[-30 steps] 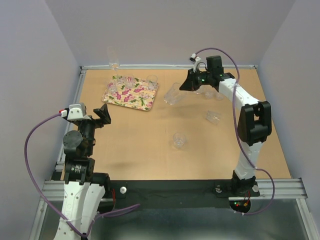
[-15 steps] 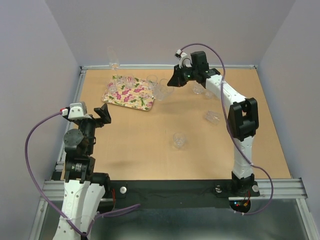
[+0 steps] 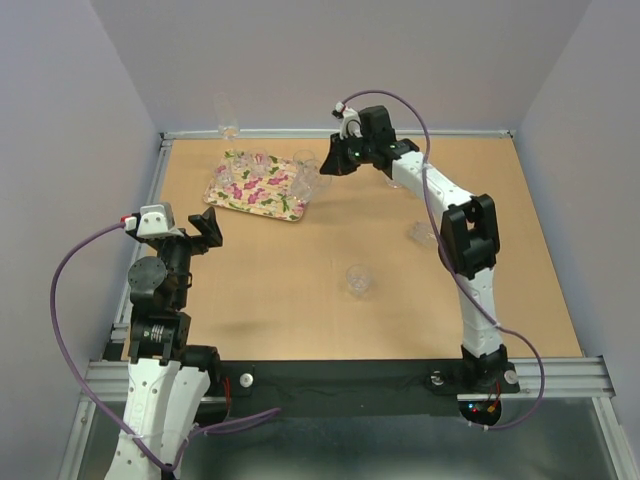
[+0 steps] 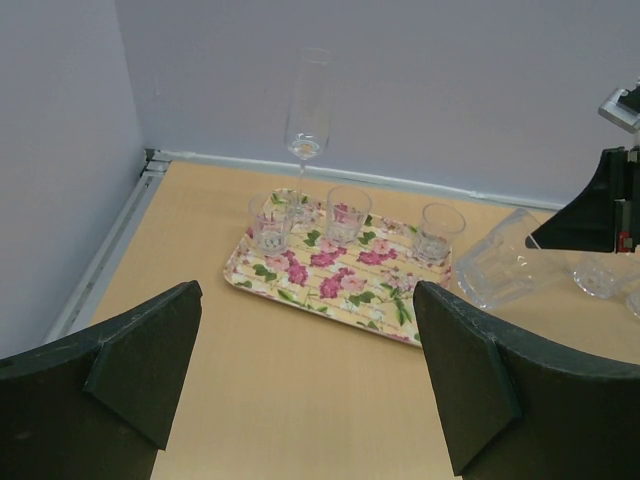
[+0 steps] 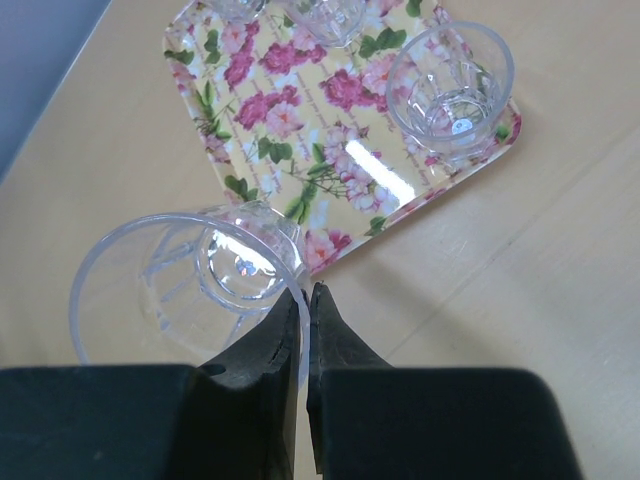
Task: Place the glasses into the tray
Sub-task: Place the glass into the tray
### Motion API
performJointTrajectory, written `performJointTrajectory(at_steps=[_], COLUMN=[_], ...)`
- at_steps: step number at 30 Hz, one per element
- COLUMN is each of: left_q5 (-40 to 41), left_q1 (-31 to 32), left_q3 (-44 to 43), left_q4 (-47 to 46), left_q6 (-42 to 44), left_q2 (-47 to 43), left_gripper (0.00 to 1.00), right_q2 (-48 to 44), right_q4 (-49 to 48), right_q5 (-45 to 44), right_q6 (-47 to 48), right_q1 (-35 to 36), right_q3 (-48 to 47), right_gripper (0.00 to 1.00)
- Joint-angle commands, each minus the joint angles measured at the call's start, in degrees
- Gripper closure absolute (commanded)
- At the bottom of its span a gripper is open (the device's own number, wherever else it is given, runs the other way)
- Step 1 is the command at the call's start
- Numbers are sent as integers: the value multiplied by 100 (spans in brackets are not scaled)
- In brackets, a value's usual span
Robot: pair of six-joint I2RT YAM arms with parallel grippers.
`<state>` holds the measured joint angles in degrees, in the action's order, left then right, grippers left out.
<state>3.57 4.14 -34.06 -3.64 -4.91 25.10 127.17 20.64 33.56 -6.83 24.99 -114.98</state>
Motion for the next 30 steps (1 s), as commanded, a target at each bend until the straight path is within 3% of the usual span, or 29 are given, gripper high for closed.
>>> performJointTrajectory(at_steps=[1, 14, 26, 30], left_q5=[65, 73, 73, 73], left_q1=[16, 8, 8, 8], left_q3=[75, 84, 75, 67], left_q4=[-322, -322, -322, -322], left_q6=[95, 95, 95, 104], left_q2=[12, 74, 135, 135], left_gripper=[2, 2, 2, 2], right_q2=[18, 598, 1046, 1151], right_q4=[-236, -245, -289, -298], right_q5=[-402, -1897, -2652, -3284], right_q6=[-345, -1074, -1163, -1180], right_q1=[128, 550, 700, 805], right_q3=[-525, -1132, -1554, -1624], right_gripper=[100, 100, 100, 100])
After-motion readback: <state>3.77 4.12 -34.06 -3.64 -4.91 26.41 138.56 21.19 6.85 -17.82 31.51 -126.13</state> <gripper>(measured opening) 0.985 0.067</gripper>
